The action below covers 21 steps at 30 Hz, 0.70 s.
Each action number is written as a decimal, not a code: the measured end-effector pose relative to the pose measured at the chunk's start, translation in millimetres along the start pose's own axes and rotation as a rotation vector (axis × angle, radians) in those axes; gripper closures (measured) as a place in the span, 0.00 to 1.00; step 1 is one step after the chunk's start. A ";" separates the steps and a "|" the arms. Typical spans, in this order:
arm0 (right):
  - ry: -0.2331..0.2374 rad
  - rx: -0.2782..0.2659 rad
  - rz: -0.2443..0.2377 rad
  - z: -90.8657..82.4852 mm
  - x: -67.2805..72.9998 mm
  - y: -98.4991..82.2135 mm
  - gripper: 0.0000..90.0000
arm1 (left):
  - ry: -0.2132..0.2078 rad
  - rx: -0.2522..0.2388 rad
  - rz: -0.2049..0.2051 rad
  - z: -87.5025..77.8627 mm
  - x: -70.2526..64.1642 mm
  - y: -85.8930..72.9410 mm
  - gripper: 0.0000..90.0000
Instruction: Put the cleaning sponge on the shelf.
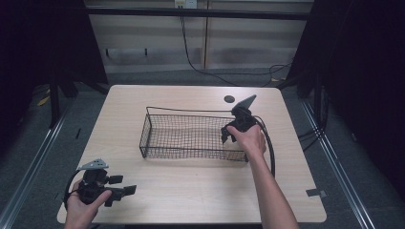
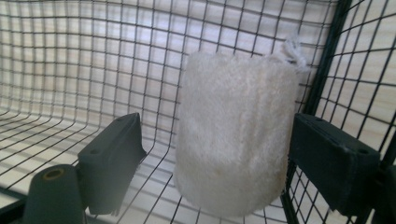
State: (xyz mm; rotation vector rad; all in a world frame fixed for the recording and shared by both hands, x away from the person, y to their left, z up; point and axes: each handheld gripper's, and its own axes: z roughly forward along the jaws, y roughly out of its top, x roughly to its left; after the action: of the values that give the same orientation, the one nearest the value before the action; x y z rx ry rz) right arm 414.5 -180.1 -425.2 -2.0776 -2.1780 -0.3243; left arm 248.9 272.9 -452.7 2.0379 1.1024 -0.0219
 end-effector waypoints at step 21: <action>0.106 -0.061 -0.087 -23.4 -5.6 -12.1 0.21 | -0.005 0.000 0.006 -0.3 -0.7 0.2 0.25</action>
State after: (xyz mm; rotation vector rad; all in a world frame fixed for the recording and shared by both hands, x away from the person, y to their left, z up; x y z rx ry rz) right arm 401.3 -191.4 -404.6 -1.9505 -2.2270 -0.5041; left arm 248.5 272.5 -452.1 2.0402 1.0940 -0.0241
